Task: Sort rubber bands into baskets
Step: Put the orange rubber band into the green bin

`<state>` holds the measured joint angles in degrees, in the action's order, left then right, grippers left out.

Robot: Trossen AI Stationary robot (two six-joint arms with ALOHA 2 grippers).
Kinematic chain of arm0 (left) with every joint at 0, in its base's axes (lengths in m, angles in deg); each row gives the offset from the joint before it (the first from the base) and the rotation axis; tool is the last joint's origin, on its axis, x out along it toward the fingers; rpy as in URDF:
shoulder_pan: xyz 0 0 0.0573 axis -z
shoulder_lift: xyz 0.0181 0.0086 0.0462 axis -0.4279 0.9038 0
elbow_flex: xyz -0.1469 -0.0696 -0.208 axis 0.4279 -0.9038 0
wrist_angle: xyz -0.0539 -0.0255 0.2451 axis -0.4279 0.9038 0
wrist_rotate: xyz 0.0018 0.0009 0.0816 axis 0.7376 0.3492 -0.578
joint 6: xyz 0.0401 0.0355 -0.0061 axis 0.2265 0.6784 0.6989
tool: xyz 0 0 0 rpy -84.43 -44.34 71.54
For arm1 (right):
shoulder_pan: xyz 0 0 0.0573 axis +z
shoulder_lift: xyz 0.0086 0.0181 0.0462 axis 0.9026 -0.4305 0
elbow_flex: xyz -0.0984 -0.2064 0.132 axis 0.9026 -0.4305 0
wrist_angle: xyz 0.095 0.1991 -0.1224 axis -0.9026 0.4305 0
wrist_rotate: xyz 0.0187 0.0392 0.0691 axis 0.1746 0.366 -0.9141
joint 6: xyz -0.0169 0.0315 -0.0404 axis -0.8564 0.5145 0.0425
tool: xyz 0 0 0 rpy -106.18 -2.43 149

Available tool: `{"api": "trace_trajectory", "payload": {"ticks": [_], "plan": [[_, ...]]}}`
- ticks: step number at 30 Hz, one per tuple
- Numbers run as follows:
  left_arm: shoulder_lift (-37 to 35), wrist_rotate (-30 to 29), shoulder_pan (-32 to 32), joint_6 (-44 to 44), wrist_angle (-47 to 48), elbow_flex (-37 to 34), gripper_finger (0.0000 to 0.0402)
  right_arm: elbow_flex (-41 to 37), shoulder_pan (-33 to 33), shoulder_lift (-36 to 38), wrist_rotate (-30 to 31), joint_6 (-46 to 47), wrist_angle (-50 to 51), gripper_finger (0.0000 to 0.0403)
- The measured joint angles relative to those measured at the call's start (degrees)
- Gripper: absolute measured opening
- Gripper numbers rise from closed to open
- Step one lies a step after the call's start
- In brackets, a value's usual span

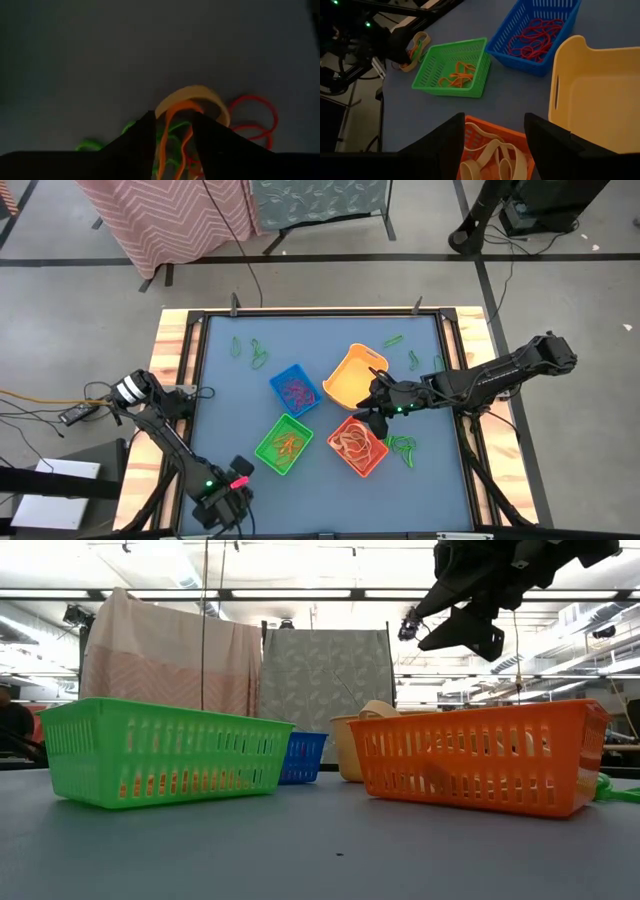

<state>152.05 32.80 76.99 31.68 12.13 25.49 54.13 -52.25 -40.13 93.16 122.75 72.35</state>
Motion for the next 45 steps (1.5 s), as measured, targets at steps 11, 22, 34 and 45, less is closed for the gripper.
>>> {"api": "trace_trajectory", "payload": {"ticks": [11, 22, 34, 45], "plan": [[0.0, -1.5, 0.0, 0.0, -0.8, 0.0, 0.0083, 0.0, 0.0, 0.0, 0.1, 0.0, 0.0, 0.0216], [1.7, -1.5, 0.0, -0.1, -0.7, 0.0, 0.008, 0.0, 0.0, 0.0, 0.2, 0.0, 0.0, 0.0216], [1.7, -0.8, -0.7, -0.1, 0.2, 0.0, 0.0055, 0.0, 0.0, 0.0, 0.2, 0.0, 0.0, 0.0216], [1.7, 2.6, -0.8, -2.3, 2.4, 0.2, 0.0003, 0.0, 0.0, 0.0, 0.2, 0.2, 0.0, 0.0216]]}}
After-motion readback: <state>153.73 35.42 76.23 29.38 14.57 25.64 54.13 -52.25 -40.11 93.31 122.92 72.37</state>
